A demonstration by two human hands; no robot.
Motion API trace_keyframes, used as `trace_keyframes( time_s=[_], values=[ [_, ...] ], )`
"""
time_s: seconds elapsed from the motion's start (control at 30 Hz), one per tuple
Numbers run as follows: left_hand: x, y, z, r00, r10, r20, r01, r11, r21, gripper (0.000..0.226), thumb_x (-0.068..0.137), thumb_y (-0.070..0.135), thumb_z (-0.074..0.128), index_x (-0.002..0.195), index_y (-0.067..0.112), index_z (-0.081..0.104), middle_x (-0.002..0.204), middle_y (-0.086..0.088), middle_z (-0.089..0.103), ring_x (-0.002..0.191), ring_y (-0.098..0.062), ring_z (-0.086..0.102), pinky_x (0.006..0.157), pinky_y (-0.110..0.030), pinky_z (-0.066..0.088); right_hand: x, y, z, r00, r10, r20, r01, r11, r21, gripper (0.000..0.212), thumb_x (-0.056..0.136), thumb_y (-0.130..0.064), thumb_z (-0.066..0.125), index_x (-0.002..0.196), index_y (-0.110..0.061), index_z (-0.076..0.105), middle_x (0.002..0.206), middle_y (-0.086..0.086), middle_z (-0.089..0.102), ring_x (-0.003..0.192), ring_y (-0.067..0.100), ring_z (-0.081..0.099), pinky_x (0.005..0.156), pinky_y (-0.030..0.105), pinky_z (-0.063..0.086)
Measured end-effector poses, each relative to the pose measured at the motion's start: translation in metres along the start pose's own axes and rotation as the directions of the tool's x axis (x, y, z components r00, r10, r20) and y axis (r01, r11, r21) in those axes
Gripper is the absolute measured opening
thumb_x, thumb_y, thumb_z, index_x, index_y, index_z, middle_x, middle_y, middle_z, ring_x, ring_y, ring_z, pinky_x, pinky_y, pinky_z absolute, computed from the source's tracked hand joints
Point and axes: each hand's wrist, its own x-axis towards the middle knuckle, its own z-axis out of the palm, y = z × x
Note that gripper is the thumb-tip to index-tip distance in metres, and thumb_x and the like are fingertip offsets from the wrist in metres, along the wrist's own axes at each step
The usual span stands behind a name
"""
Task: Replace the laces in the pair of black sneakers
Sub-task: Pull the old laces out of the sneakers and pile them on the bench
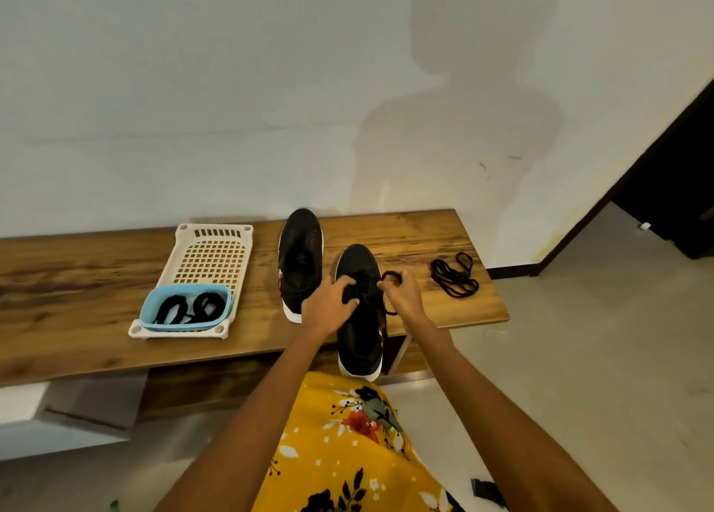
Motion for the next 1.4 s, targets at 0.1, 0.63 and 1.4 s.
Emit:
trace_keyframes(
  time_s=[0.1,0.63,1.4],
  values=[
    [0.007,0.002,0.015,0.998,0.068,-0.007,-0.067,0.992,0.105,0.041,0.088,0.027,0.06,0.128,0.026,0.049,0.127,-0.001,0.042,0.113,-0.019,0.048,0.075,-0.028,0.045,-0.013,0.01,0.002,0.965,-0.112,0.236,0.149,0.978,-0.146,0.053,0.082,-0.012,0.067,0.13,-0.015,0.044,0.124,0.0,0.035,0.116,0.014,0.04,0.096,0.026,0.04],
    [0.033,-0.003,0.034,0.86,-0.509,-0.018,0.34,0.601,-0.723,0.015,0.096,0.022,0.044,0.093,0.012,0.053,0.096,-0.011,0.065,0.088,-0.024,0.061,0.076,-0.038,0.048,-0.03,0.026,0.006,0.989,-0.145,0.036,0.148,0.986,-0.078,0.04,0.083,-0.004,0.064,0.118,-0.016,0.05,0.124,0.006,0.042,0.103,0.015,0.052,0.074,0.012,0.044],
    [0.016,0.01,0.048,0.95,-0.265,-0.163,0.117,0.789,-0.603,0.03,0.09,0.033,0.061,0.103,0.007,0.071,0.101,0.0,0.066,0.093,-0.015,0.06,0.071,-0.024,0.04,-0.003,-0.106,0.023,0.947,-0.028,0.319,0.076,0.988,-0.138,0.023,0.092,-0.024,0.059,0.074,-0.01,0.059,0.069,-0.002,0.051,0.068,0.011,0.049,0.061,0.024,0.041]
  ],
)
